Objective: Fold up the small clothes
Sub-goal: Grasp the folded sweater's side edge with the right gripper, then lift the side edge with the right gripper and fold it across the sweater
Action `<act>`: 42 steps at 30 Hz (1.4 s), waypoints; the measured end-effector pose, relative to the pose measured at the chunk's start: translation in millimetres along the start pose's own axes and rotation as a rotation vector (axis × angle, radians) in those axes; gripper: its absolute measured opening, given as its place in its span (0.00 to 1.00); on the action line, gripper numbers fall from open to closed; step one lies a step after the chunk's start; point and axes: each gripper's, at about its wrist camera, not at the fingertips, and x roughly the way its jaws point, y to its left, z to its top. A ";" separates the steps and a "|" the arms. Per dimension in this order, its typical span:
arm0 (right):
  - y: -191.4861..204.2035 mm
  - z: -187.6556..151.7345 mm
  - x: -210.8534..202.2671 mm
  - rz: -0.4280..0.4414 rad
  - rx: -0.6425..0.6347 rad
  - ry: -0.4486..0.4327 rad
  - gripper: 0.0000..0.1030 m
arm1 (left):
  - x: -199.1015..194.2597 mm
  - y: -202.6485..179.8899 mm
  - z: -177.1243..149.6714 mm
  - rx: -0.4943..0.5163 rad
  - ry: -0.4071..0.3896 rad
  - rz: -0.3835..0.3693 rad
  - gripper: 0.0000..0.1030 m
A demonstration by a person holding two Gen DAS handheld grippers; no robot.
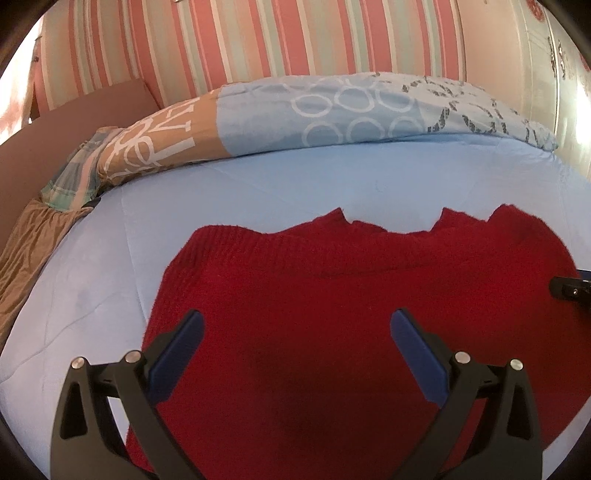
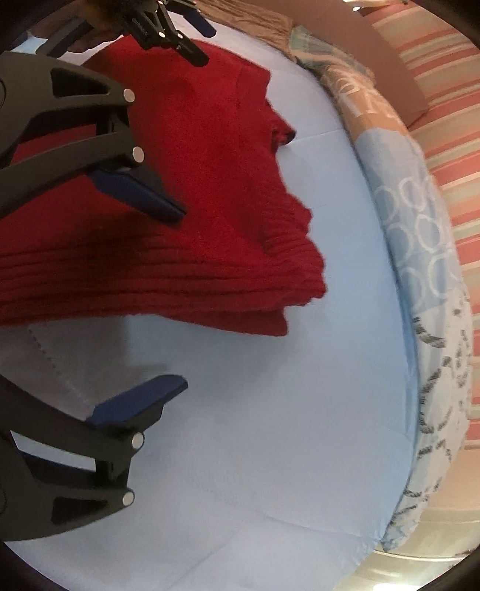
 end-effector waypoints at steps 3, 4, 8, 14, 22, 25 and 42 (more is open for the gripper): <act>-5.5 1.1 9.8 0.028 0.043 0.032 0.84 | 8.7 1.5 -4.4 -0.015 0.021 0.001 0.99; -8.5 0.8 12.7 0.047 0.068 0.041 0.84 | 11.4 1.7 -5.9 -0.015 0.028 0.002 0.99; -16.8 -2.2 21.2 0.108 0.123 0.064 0.85 | 17.8 2.2 -10.8 -0.014 0.039 -0.002 0.99; -7.6 2.8 15.1 0.196 0.134 0.071 0.33 | 20.2 1.3 -11.9 -0.015 0.039 0.004 0.99; -9.1 4.3 10.1 0.061 0.130 0.067 0.91 | 20.3 0.3 -9.9 -0.011 0.050 0.004 0.99; -23.4 -2.2 15.2 0.098 0.175 0.074 0.93 | 19.7 0.3 -10.6 -0.004 0.044 0.002 0.99; 3.5 7.7 -9.9 0.210 0.118 0.025 0.27 | 17.8 3.2 -12.2 -0.036 0.039 -0.014 0.99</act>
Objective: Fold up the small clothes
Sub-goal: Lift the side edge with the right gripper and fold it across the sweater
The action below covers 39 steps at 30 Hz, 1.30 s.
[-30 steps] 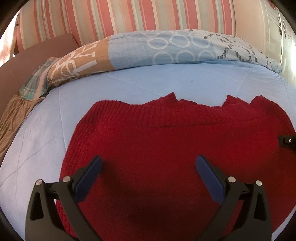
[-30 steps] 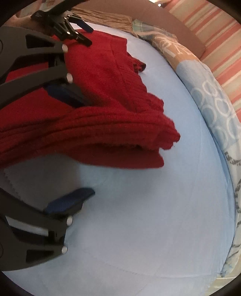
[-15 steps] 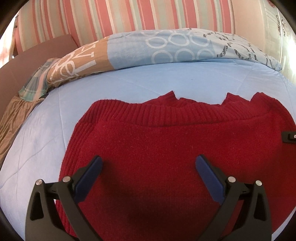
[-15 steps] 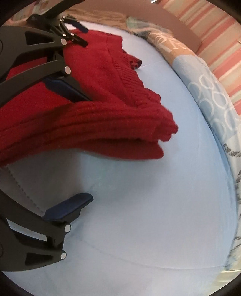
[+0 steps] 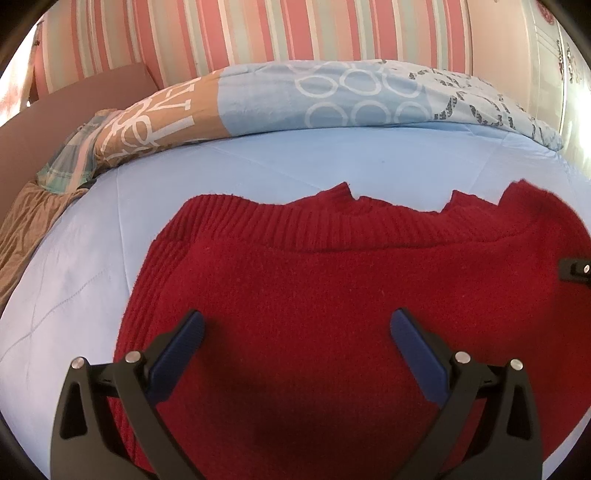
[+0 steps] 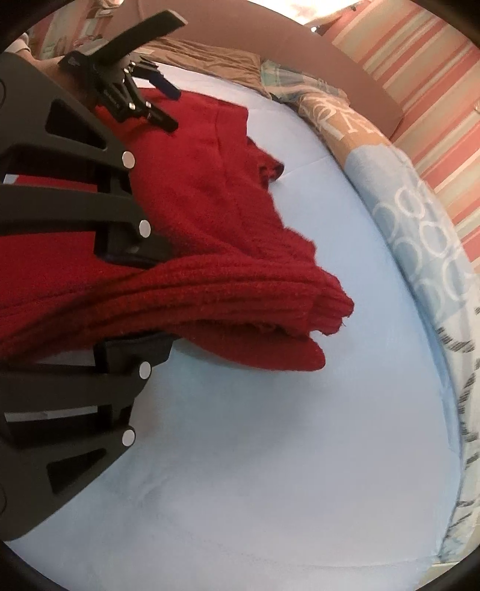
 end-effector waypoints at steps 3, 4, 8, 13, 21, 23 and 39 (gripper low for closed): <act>12.7 5.7 -9.1 0.015 -0.012 -0.024 0.27 | -2.3 3.0 0.8 -0.016 0.000 -0.008 0.99; 18.5 7.3 -11.6 0.017 -0.020 -0.028 0.27 | -3.1 4.0 0.6 -0.017 -0.001 -0.009 0.99; 46.8 15.5 -24.1 0.037 -0.049 -0.046 0.27 | -5.7 12.4 1.5 -0.030 -0.002 -0.012 0.99; 96.9 27.1 -34.3 0.067 -0.082 -0.045 0.27 | -15.4 34.0 6.5 -0.060 -0.019 0.001 0.99; 174.6 26.6 -19.4 0.082 -0.085 -0.029 0.27 | -40.8 101.3 19.4 -0.108 -0.070 0.028 0.99; 197.7 22.0 -8.1 0.085 -0.089 -0.014 0.27 | -46.9 119.1 19.6 -0.109 -0.085 0.047 0.99; 354.5 -56.6 118.3 -0.233 -0.247 -0.030 0.40 | -59.5 276.2 -19.8 -0.177 -0.046 0.147 0.99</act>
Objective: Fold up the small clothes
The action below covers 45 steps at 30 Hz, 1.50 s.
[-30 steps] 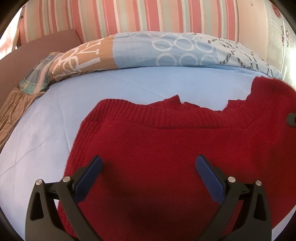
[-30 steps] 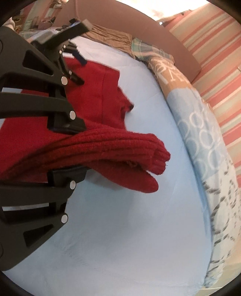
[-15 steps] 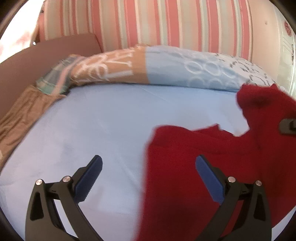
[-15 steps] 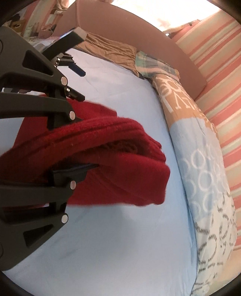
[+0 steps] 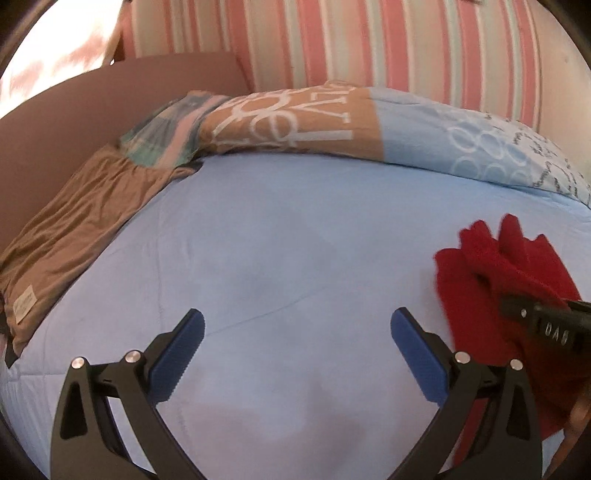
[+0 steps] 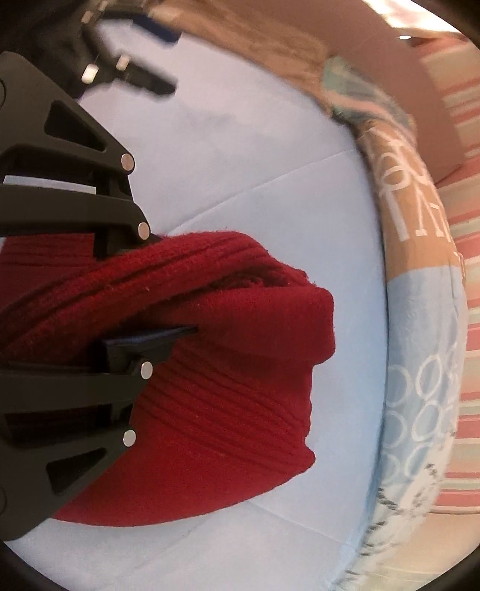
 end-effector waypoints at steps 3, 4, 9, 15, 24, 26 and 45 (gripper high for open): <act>5.8 -4.4 -4.8 0.051 0.006 -0.014 0.69 | 1.8 14.3 -5.9 -0.030 0.018 0.011 0.99; 7.6 -5.0 -8.1 0.072 0.008 -0.013 0.72 | 2.2 16.6 -6.7 -0.039 0.023 0.011 0.99; 1.7 1.2 -48.5 0.210 0.068 -0.062 0.78 | -5.7 14.1 -0.4 -0.058 0.015 0.004 0.99; -21.2 8.8 -97.3 0.133 0.002 -0.177 0.86 | -19.9 -2.0 11.1 -0.080 0.005 -0.044 0.99; -138.2 -20.4 -91.9 -0.032 0.073 -0.158 0.91 | -49.6 -63.9 12.0 -0.024 0.002 -0.176 0.99; -155.7 -30.0 -88.3 -0.040 0.094 -0.139 0.91 | -55.1 -81.5 9.9 -0.004 0.009 -0.210 0.99; -195.6 -47.8 -84.0 -0.015 0.108 -0.108 0.93 | -30.7 -185.0 -11.3 0.142 0.168 -0.344 0.45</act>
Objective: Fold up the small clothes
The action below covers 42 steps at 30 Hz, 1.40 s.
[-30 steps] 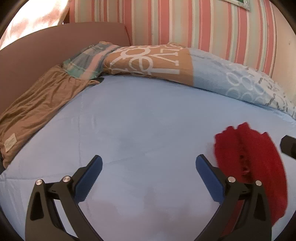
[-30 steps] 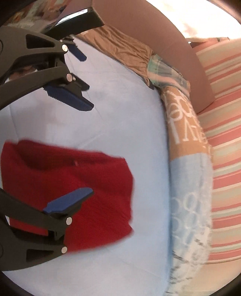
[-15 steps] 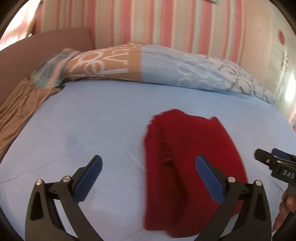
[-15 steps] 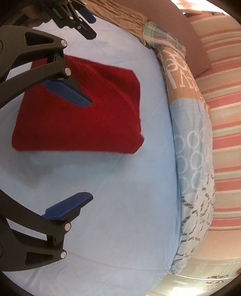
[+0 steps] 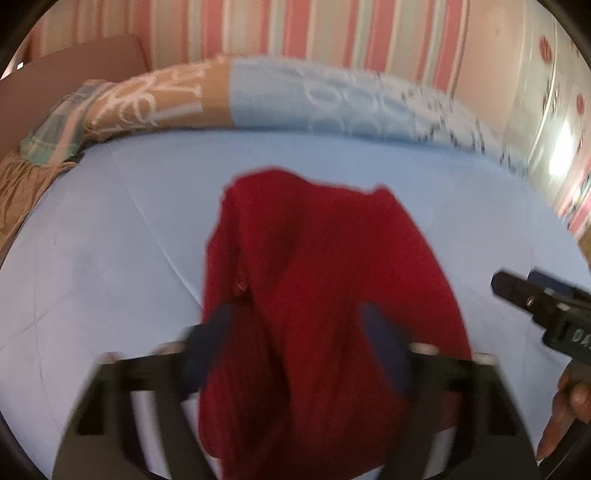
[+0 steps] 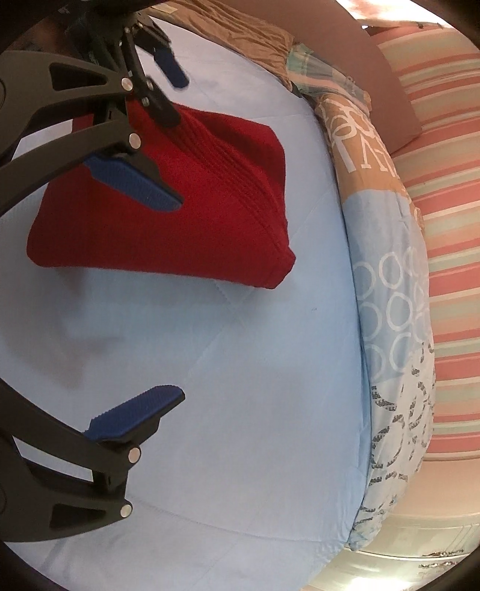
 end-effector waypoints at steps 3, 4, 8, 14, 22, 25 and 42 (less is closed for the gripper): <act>-5.1 -3.2 4.6 0.008 0.015 0.011 0.93 | 12.1 -6.1 -2.0 -0.001 0.045 0.019 0.42; -6.3 -4.1 6.0 0.007 0.017 0.014 0.93 | 15.0 -7.0 -2.2 -0.005 0.052 0.022 0.42; -9.5 -8.5 10.0 0.008 0.022 0.026 0.93 | 19.8 -5.0 -3.9 -0.008 0.053 0.024 0.24; -6.7 -6.6 8.2 -0.002 0.012 0.017 0.93 | -0.1 2.8 0.5 0.051 -0.016 0.110 0.20; 25.4 -23.3 34.8 0.004 -0.080 0.063 0.95 | 18.7 38.7 -35.8 0.019 -0.038 0.212 0.90; 33.1 -40.3 52.3 -0.065 -0.159 0.088 0.97 | 20.1 49.7 -48.4 -0.011 -0.063 0.216 0.99; 32.4 -35.6 47.5 -0.095 -0.283 0.001 0.97 | -29.8 55.2 -45.5 -0.040 -0.259 0.231 0.99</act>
